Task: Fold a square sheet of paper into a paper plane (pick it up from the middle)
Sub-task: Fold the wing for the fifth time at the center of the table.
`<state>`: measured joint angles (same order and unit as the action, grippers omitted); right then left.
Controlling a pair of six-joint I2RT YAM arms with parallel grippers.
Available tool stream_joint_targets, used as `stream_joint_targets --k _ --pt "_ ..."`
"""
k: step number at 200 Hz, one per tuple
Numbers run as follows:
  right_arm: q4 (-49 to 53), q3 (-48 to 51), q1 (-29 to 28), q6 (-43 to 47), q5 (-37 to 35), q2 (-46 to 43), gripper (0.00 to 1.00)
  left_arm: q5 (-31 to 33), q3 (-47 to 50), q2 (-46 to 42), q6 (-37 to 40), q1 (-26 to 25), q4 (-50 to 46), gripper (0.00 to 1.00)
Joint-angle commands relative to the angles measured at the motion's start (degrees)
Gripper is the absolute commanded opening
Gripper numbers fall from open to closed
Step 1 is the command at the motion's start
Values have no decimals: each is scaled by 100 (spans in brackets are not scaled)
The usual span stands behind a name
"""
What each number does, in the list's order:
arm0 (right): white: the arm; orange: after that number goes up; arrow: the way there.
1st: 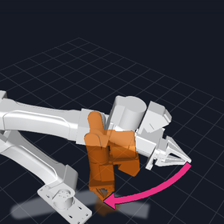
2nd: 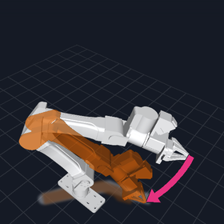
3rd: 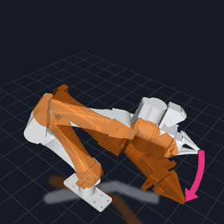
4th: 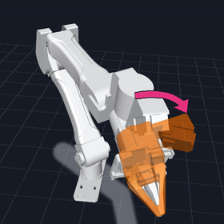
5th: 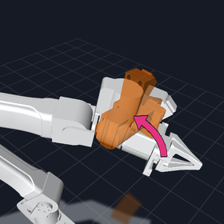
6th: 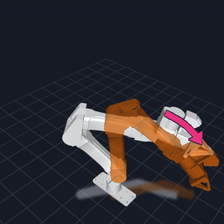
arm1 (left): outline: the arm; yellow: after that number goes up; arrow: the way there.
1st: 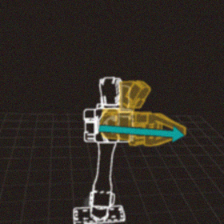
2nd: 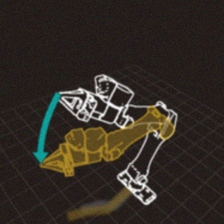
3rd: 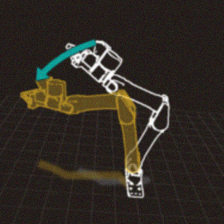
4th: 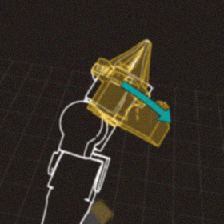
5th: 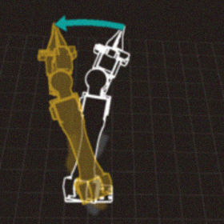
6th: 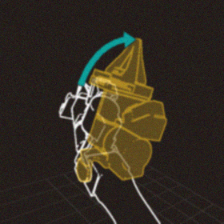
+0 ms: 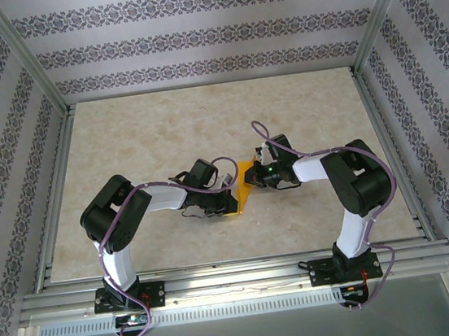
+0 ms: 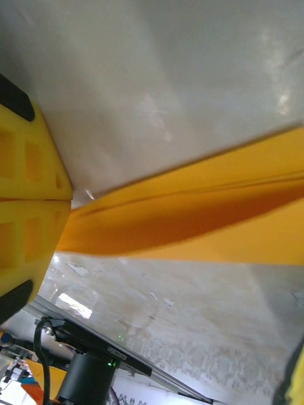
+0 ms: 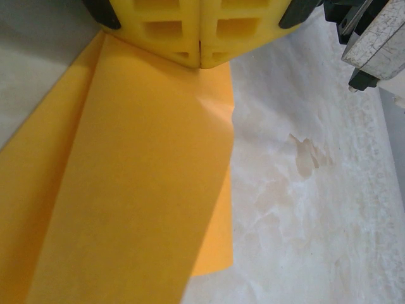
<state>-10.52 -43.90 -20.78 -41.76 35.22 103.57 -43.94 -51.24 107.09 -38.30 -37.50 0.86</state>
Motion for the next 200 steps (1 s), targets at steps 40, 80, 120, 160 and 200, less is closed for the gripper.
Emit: stream_joint_targets --k 40,80,120,160,200 --pt "516 57 -14 177 -618 304 2 678 235 -832 -25 -78 -303 9" --pt "477 75 -18 144 -598 295 2 546 59 -976 -363 -74 410 8" --pt "459 75 -23 125 -563 335 2 -5 -529 -277 -619 -91 748 7" --pt "455 101 -23 124 -559 300 2 -3 -786 105 -633 -100 769 6" --pt "464 137 -23 122 -569 260 2 44 -1082 454 -472 -113 459 6"
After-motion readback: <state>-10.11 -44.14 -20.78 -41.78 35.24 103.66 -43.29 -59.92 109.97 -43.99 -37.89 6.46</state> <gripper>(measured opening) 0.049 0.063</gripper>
